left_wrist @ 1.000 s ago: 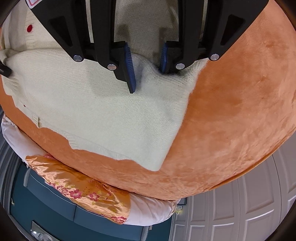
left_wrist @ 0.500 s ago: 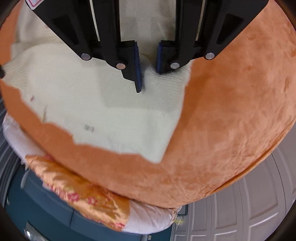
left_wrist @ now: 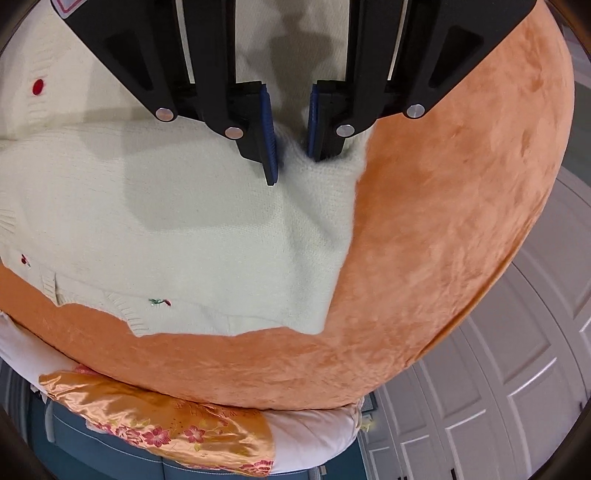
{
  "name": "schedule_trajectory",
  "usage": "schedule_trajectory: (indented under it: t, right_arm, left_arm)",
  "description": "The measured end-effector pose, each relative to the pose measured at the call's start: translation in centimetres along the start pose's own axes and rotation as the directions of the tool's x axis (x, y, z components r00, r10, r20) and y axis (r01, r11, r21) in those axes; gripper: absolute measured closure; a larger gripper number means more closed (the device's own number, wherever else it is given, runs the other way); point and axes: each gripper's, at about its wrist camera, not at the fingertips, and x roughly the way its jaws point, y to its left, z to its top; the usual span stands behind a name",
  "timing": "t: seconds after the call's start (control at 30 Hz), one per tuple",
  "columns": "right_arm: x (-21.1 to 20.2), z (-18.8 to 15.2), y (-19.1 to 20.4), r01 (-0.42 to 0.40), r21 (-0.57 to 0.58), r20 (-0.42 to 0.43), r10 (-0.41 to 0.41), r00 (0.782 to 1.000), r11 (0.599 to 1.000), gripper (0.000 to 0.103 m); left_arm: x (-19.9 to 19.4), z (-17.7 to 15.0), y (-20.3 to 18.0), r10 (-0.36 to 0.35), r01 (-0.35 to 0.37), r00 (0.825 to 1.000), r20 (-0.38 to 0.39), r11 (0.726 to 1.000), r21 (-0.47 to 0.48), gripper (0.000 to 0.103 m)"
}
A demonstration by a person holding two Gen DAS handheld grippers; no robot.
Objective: Fold small clothes
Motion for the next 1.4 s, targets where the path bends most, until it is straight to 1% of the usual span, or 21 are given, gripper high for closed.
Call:
schedule_trajectory:
  t: [0.03, 0.07, 0.1, 0.13, 0.17, 0.23, 0.27, 0.33, 0.4, 0.5, 0.53, 0.57, 0.63, 0.73, 0.83, 1.03, 1.07, 1.1, 1.2, 1.33, 1.4]
  right_arm:
    - [0.2, 0.3, 0.6, 0.001, -0.015, -0.01, -0.002, 1.0, 1.0, 0.095]
    - [0.4, 0.4, 1.2, 0.008, -0.032, -0.022, -0.009, 1.0, 0.999, 0.076]
    - [0.7, 0.6, 1.7, 0.021, -0.037, -0.025, -0.022, 0.999, 0.999, 0.047]
    - [0.8, 0.6, 1.8, 0.034, -0.034, -0.012, -0.035, 0.999, 0.999, 0.04]
    - [1.3, 0.8, 2.1, 0.055, -0.031, -0.002, -0.055, 0.998, 0.998, 0.038]
    - [2.9, 1.0, 2.1, 0.064, -0.029, -0.052, -0.066, 0.996, 0.998, 0.038]
    - [3.9, 1.0, 2.2, 0.066, -0.035, -0.082, -0.069, 0.994, 0.997, 0.044]
    - [4.3, 0.9, 3.3, 0.075, -0.085, -0.082, -0.082, 0.993, 0.994, 0.066]
    - [3.2, 1.1, 4.7, 0.096, -0.134, -0.031, -0.101, 0.994, 0.986, 0.097]
    - [0.1, 1.5, 4.6, 0.049, -0.12, 0.093, -0.038, 0.995, 0.992, 0.098]
    - [0.0, 1.5, 4.2, 0.054, -0.114, 0.096, -0.044, 0.994, 0.992, 0.1]
    - [1.0, 1.4, 3.5, 0.074, -0.107, 0.063, -0.068, 0.996, 0.991, 0.1]
    - [4.1, 0.5, 2.0, 0.119, -0.103, -0.057, -0.126, 0.99, 0.987, 0.1]
    - [2.9, 0.0, 1.6, 0.102, -0.079, -0.026, -0.105, 0.994, 0.992, 0.1]
    - [0.0, -0.5, 1.9, 0.068, -0.059, 0.009, -0.068, 0.998, 0.996, 0.1]
    - [-5.6, -3.6, 3.1, 0.119, -0.141, 0.064, -0.11, 0.992, 0.983, 0.096]
    - [-6.8, -4.7, 3.1, 0.144, -0.162, 0.07, -0.134, 0.988, 0.976, 0.093]
    - [-7.7, -5.7, 2.8, 0.167, -0.176, 0.074, -0.156, 0.985, 0.97, 0.083]
    - [-11.1, -9.1, 1.6, 0.207, -0.18, 0.085, -0.194, 0.977, 0.962, 0.06]
    - [-15.0, -14.3, -1.4, 0.222, -0.124, 0.019, -0.222, 0.975, 0.967, 0.048]
    - [-16.4, -16.7, -2.8, 0.223, -0.094, -0.02, -0.226, 0.974, 0.97, 0.045]
  left_arm:
    - [-0.1, -0.1, -0.1, 0.002, -0.002, 1.0, 0.0, 1.0, -0.002, 0.086]
    - [-0.1, -0.1, 0.0, 0.003, -0.003, 1.0, -0.001, 1.0, -0.005, 0.085]
    - [-0.1, -0.2, 0.0, 0.003, -0.003, 1.0, -0.004, 1.0, -0.009, 0.085]
    - [-0.2, -0.2, -0.1, 0.003, -0.003, 1.0, -0.006, 1.0, -0.01, 0.085]
    - [-0.2, -0.2, -0.1, 0.003, -0.003, 1.0, -0.006, 1.0, -0.008, 0.085]
    - [-0.2, -0.3, -0.2, 0.004, -0.004, 1.0, -0.007, 1.0, -0.008, 0.085]
    - [-0.1, -0.3, -0.2, 0.006, -0.006, 1.0, -0.009, 1.0, -0.002, 0.085]
    - [-0.1, -0.3, -0.4, 0.013, -0.012, 1.0, -0.01, 1.0, 0.009, 0.085]
    - [0.0, -0.5, -0.5, 0.02, -0.02, 1.0, -0.006, 1.0, 0.023, 0.085]
    - [0.1, -0.6, -0.4, 0.017, -0.017, 1.0, -0.004, 0.999, 0.027, 0.085]
    - [0.2, -0.6, -0.5, 0.016, -0.016, 1.0, -0.002, 0.999, 0.029, 0.085]
    - [0.3, -0.7, -0.5, 0.019, -0.019, 1.0, 0.0, 0.999, 0.033, 0.085]
    - [0.4, -0.6, -0.5, 0.027, -0.027, 1.0, 0.002, 0.999, 0.039, 0.085]
    - [0.2, -0.7, -0.8, 0.039, -0.039, 0.999, 0.005, 0.998, 0.054, 0.085]
    - [-0.3, -0.7, -0.7, 0.04, -0.04, 0.999, 0.01, 0.997, 0.062, 0.085]
    - [-3.7, -2.1, -0.9, 0.036, -0.04, 0.998, 0.052, 0.996, 0.08, 0.085]
    - [-4.4, -2.6, -0.8, 0.025, -0.029, 0.998, 0.051, 0.996, 0.084, 0.085]
    - [-5.4, -3.4, -0.6, 0.002, -0.006, 0.999, 0.046, 0.996, 0.086, 0.085]
    - [-8.4, -6.2, 0.4, -0.053, 0.051, 0.998, 0.033, 0.995, 0.082, 0.067]
    - [-11.9, -10.8, 2.5, -0.084, 0.084, 0.996, -0.001, 0.993, 0.077, 0.038]
    - [-13.7, -13.6, 4.2, -0.115, 0.116, 0.993, -0.022, 0.992, 0.052, 0.037]
